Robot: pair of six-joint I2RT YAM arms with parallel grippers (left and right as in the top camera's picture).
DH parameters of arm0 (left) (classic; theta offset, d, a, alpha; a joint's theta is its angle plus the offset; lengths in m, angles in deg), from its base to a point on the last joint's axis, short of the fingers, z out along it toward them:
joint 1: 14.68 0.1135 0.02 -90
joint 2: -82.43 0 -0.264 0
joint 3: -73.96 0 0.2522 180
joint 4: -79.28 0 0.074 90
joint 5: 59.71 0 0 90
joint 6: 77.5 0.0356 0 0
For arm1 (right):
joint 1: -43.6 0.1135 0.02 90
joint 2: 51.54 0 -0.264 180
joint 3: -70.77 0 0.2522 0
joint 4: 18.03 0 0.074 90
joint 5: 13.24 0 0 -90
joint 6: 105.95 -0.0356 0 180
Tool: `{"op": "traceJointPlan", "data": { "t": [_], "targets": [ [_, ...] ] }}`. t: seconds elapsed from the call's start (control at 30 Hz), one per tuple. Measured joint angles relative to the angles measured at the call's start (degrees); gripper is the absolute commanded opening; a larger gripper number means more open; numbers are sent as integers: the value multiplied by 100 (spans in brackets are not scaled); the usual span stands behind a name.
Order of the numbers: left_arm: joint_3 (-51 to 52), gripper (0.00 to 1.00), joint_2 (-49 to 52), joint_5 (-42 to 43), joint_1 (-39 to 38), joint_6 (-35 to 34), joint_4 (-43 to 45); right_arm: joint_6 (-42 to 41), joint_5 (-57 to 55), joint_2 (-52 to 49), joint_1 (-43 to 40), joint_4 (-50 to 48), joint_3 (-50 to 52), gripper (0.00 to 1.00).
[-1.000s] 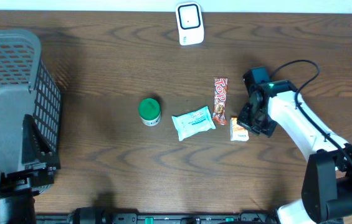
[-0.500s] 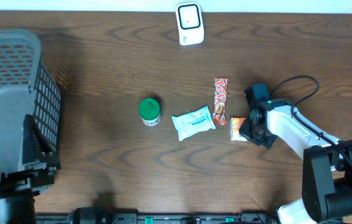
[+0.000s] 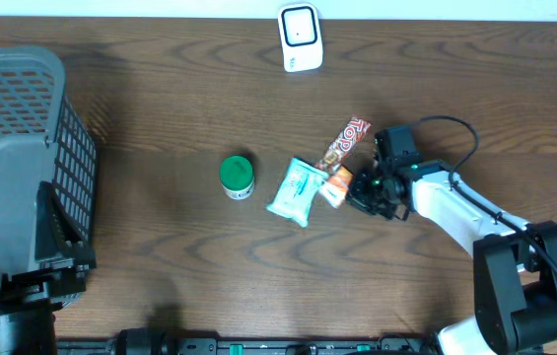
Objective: Scan the item barcode
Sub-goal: 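Lower the right gripper and grasp the orange tissue pack, then lift the tissue pack with the right gripper and adjust its hold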
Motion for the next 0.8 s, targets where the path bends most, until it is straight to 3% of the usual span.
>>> {"op": "traceJointPlan", "data": {
  "t": [0.2,0.3,0.37,0.4,0.47,0.5,0.67,0.8],
  "targets": [
    [-2,84,0,0,0,0,0,13,575,4,232,166,0,3],
    [-2,84,0,0,0,-2,-20,26,540,155,317,151,0,17],
    [0,84,0,0,0,0,-33,149,479,361,319,20,0,33],
    [0,84,0,0,0,-2,-37,308,452,474,321,-22,-11,46],
    [0,84,0,0,0,0,-39,629,413,638,330,11,-87,76],
    [0,84,0,0,0,0,-39,769,391,678,337,48,-133,99],
    [184,84,-2,-2,2,-2,-7,2170,179,785,542,822,-800,99],
    [319,84,0,0,50,-2,68,2778,-15,793,586,568,-1012,99]
  ]
}}
